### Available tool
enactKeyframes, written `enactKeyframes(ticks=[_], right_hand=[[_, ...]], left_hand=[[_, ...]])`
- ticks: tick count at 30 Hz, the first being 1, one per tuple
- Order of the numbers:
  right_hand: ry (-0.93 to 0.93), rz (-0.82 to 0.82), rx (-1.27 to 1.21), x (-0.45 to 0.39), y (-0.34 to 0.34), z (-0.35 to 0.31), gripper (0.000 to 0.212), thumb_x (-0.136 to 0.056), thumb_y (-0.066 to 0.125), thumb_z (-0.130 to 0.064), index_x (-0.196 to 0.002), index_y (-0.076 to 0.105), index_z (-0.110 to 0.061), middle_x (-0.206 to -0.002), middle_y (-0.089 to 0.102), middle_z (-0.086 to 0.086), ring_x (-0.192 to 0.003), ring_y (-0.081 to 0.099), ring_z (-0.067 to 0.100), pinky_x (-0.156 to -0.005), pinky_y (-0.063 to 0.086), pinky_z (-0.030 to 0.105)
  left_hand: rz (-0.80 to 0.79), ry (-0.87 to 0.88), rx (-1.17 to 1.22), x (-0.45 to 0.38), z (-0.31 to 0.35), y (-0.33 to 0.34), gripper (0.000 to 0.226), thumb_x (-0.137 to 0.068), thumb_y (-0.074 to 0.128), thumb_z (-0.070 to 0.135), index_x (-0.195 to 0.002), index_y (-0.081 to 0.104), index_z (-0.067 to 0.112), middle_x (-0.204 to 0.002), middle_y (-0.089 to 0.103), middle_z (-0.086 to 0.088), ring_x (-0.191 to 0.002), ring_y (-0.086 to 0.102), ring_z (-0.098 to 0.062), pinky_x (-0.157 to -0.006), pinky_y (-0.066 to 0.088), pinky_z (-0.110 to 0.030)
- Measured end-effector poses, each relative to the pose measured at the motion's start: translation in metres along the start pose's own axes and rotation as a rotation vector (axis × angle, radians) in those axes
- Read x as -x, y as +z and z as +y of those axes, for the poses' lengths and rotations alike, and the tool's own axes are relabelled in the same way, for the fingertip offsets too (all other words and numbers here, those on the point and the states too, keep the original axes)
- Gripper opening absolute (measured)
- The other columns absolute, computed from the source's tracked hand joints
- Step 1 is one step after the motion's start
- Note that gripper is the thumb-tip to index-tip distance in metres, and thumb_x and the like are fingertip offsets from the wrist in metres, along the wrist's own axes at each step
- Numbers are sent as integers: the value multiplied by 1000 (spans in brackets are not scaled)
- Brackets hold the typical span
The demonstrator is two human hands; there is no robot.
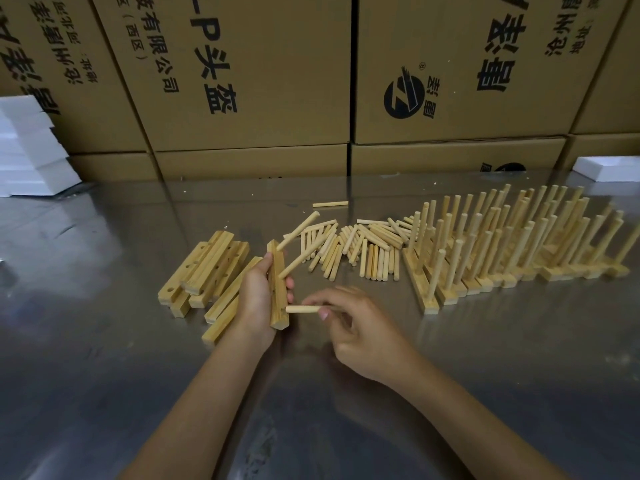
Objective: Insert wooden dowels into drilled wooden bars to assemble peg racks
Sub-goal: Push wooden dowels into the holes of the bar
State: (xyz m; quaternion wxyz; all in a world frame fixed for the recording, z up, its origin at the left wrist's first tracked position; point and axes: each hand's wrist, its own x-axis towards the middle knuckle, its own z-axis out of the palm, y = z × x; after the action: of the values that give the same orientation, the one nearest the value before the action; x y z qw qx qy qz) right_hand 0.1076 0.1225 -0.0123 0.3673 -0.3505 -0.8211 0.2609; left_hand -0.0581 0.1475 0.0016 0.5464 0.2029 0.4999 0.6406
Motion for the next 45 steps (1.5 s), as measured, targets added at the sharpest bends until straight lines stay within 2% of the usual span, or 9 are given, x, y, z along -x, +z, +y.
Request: enactKeyframes(ticks=[6, 13, 19, 26, 32, 35, 38, 42, 45], right_hand=[[-88, 35, 166, -1, 1, -4, 24, -93, 56, -14, -109, 72, -22, -79, 46, -15, -87, 39, -7, -73, 33, 9], [-129, 52, 171, -2, -1, -9, 16, -92, 63, -13, -102, 73, -19, -79, 52, -7, -81, 38, 0, -71, 31, 11], [-83, -26, 273, -4, 0, -17, 20, -92, 58, -12, -102, 73, -20, -78, 50, -8, -82, 36, 8, -67, 33, 21], [-61, 5, 378, -3, 5, -24, 17, -89, 54, -13, -91, 69, -20, -76, 48, -8, -78, 32, 10, -59, 23, 23], [8, 0, 282, 0, 3, -19, 20, -90, 58, -15, -100, 71, -25, -87, 61, -10, -85, 43, 9, -77, 43, 32], [-6, 63, 312, 1, -9, -16, 21, -89, 65, -28, -109, 70, -35, -88, 62, -21, -89, 50, 5, -87, 41, 32], [35, 213, 358, -2, -15, -16, 48, -80, 72, -53, -122, 57, -36, -109, 61, -21, -100, 51, 2, -86, 43, 26], [289, 252, 161, -5, -16, -14, 69, -62, 50, -91, -101, 54, -35, -77, 59, -16, -68, 55, 0, -52, 38, 12], [430, 59, -141, -3, -8, -5, 52, -72, 63, -77, -89, 68, -27, -66, 62, -13, -59, 56, -2, -58, 44, 21]], left_hand=[[-1, 44, -111, 2, -7, 3, 36, -105, 42, 37, -113, 67, 12, -50, 52, 0, -36, 44, -11, -36, 37, -19], [0, 74, -143, 4, -10, 5, 40, -106, 39, 36, -123, 64, 9, -55, 51, -2, -43, 44, -15, -47, 37, -28], [15, 145, -172, 7, -16, 7, 33, -106, 40, 36, -91, 62, 16, -52, 51, 0, -44, 46, -13, -46, 38, -27], [30, 181, -175, 7, -19, 8, 35, -106, 39, 36, -87, 57, 14, -57, 48, -4, -47, 44, -16, -46, 35, -29], [36, 216, -226, 6, -19, 10, 32, -106, 39, 37, -93, 59, 14, -60, 48, -2, -47, 45, -13, -43, 36, -25], [43, 239, -213, 5, -17, 13, 31, -106, 40, 36, -93, 61, 17, -58, 53, 2, -45, 50, -8, -43, 40, -24], [58, 172, -87, 5, -14, 10, 30, -106, 41, 36, -102, 64, 17, -55, 56, 3, -45, 53, -8, -42, 44, -23], [62, 118, 45, 6, -9, 4, 33, -106, 41, 38, -104, 65, 15, -52, 60, 4, -45, 56, -8, -48, 49, -24], [-11, 135, 24, 8, -10, 7, 37, -107, 38, 42, -107, 63, 15, -61, 64, 1, -54, 60, -11, -57, 53, -29]])
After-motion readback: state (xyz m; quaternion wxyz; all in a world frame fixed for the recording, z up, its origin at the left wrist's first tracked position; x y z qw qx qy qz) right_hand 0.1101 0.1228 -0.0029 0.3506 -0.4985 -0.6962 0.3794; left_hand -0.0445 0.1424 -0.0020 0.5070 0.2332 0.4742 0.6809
